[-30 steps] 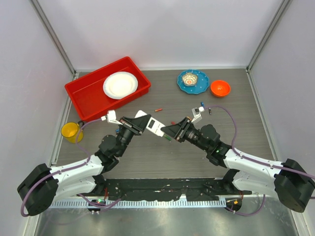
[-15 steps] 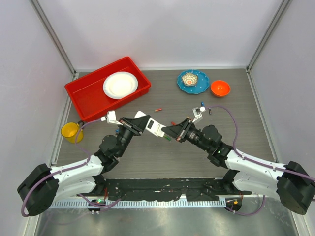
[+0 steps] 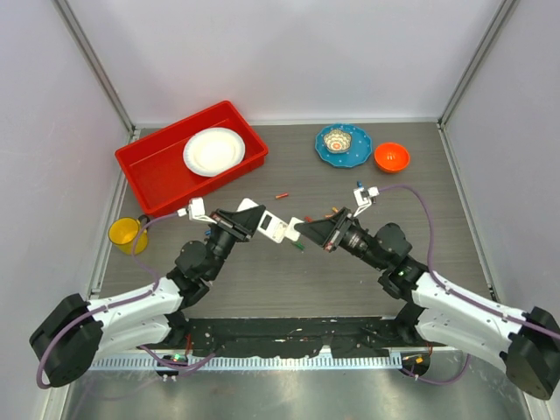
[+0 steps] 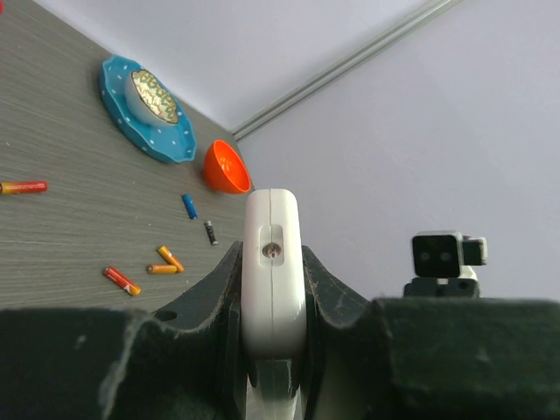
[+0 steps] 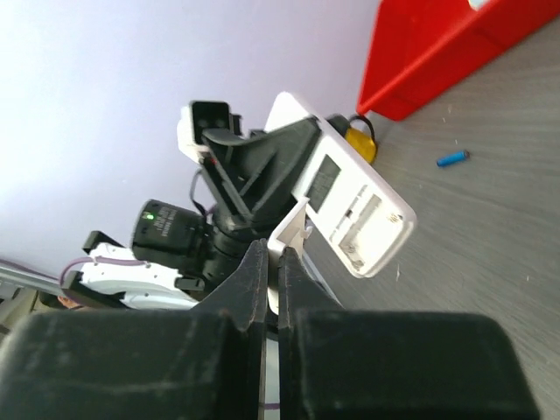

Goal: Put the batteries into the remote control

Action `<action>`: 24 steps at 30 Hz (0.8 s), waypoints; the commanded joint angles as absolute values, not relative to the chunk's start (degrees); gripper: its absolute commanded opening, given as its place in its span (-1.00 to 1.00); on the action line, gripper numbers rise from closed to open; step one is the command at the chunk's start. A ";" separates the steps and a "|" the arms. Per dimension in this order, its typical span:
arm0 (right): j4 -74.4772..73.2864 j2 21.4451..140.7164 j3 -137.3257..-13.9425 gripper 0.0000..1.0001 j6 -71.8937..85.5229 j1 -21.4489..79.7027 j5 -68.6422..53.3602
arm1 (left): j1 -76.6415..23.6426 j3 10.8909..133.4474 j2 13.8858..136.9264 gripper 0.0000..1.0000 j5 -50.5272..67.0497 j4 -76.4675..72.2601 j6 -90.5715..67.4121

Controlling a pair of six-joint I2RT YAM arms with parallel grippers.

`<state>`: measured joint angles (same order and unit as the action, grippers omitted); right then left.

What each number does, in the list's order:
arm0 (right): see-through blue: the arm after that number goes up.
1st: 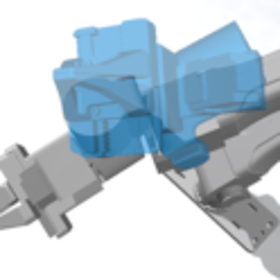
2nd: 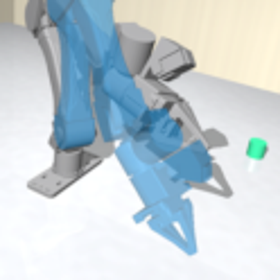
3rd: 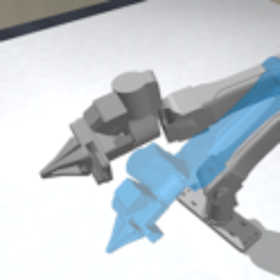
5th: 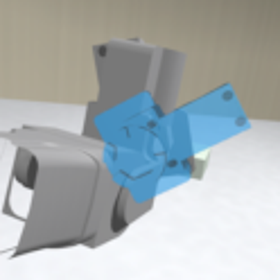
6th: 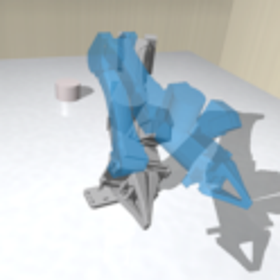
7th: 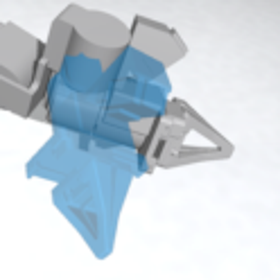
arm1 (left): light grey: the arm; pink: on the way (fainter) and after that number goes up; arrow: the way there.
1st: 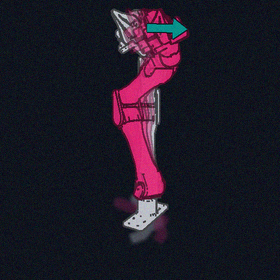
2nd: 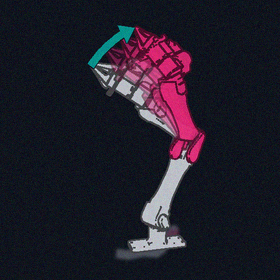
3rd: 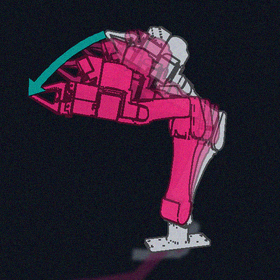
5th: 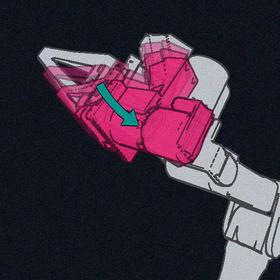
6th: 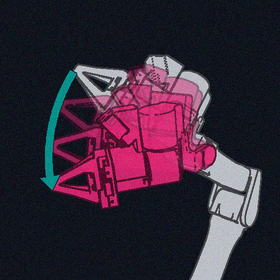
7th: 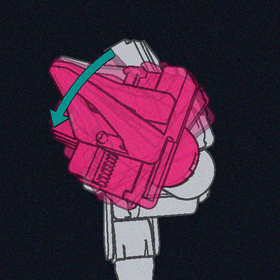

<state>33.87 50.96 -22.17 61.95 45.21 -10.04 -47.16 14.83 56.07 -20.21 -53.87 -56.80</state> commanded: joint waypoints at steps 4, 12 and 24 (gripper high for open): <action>30.15 42.37 -20.75 -0.99 57.92 39.13 -12.04 | -44.65 13.71 51.51 -0.99 -21.71 -53.35 -55.90; 29.27 44.47 -15.74 -0.99 59.33 28.93 -13.97 | -43.86 12.48 47.90 -1.00 -19.70 -50.11 -58.00; 25.58 49.73 -9.67 -0.99 59.77 12.49 -9.14 | -43.42 9.67 46.32 -1.00 -15.03 -48.16 -63.19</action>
